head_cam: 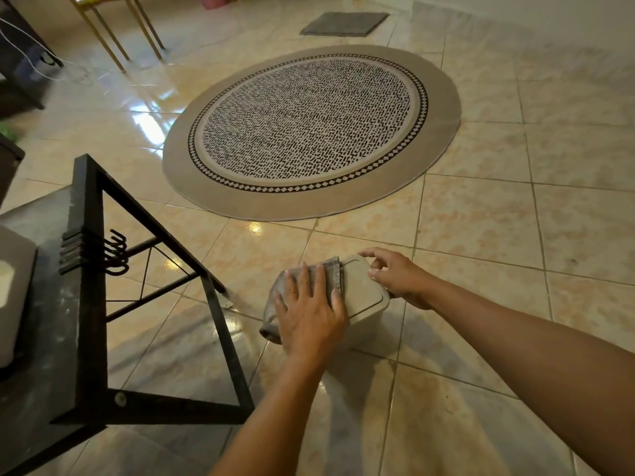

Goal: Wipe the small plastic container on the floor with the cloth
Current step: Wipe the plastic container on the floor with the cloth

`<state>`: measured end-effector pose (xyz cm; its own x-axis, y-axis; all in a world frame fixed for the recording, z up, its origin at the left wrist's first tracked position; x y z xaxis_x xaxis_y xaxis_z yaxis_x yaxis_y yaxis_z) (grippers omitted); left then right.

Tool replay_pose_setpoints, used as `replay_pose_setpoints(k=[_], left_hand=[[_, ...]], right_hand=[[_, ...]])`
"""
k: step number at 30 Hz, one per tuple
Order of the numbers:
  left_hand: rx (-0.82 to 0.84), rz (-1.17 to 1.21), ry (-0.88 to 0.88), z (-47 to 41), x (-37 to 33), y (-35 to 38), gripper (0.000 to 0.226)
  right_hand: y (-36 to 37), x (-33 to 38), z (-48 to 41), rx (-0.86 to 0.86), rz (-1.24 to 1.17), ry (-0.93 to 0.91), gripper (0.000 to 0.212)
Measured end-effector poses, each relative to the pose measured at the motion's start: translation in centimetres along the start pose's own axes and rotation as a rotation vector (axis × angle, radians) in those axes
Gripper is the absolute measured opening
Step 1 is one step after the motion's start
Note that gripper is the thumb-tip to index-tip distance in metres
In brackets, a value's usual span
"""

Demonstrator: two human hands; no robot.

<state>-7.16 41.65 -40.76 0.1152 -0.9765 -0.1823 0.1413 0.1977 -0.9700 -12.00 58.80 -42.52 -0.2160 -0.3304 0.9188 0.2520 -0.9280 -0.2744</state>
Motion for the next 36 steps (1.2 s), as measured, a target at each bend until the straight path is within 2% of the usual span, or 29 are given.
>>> replay_pose_setpoints(k=[4,9,14,19,21,24,27,30,32,36], left_hand=[[0.049,-0.047,0.083,-0.4,-0.9,0.3,0.061],[0.093,-0.092,0.238,-1.2,2.7,-0.7,0.057],[0.038,-0.079,0.165,0.3,1.1,0.1,0.059],[-0.015,-0.044,-0.067,0.6,2.9,-0.4,0.061],[0.012,-0.028,-0.094,1.5,2.5,-0.1,0.061],[0.040,-0.042,-0.011,1.5,0.8,0.4,0.061],[0.024,-0.086,0.014,-0.2,1.6,-0.3,0.065],[-0.004,-0.126,0.147,-0.9,2.9,-0.8,0.069],[0.027,-0.123,0.232,-0.8,3.1,-0.7,0.065],[0.053,-0.126,0.221,0.1,1.0,0.0,0.061]], right_hand=[[0.7,0.2,0.5,0.138,-0.021,0.045,0.040],[1.0,0.5,0.5,0.138,-0.062,0.030,0.038],[1.4,0.6,0.2,0.110,-0.056,0.000,0.037],[1.8,0.4,0.3,0.079,-0.065,-0.007,0.037],[2.0,0.7,0.3,0.071,-0.048,-0.017,0.036],[2.1,1.2,0.3,0.094,-0.024,-0.022,0.037],[2.2,1.1,0.7,0.187,-0.009,0.026,0.043],[2.4,1.1,1.1,0.283,-0.054,0.064,0.049],[2.4,1.3,0.9,0.280,-0.071,0.049,0.049],[2.5,1.5,0.4,0.215,-0.049,0.002,0.055]])
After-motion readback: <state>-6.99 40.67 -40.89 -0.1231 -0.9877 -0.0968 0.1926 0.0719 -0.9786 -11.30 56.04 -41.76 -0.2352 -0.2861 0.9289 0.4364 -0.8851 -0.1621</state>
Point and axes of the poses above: each hand's wrist, its own z-axis away from the middle knuckle, its own y-axis out of the palm, x = y × z, the point moved 7 cm from there along -z, towards the middle knuckle, and after that the axes turned 8 degrees about -y, right-handed, at the moved point
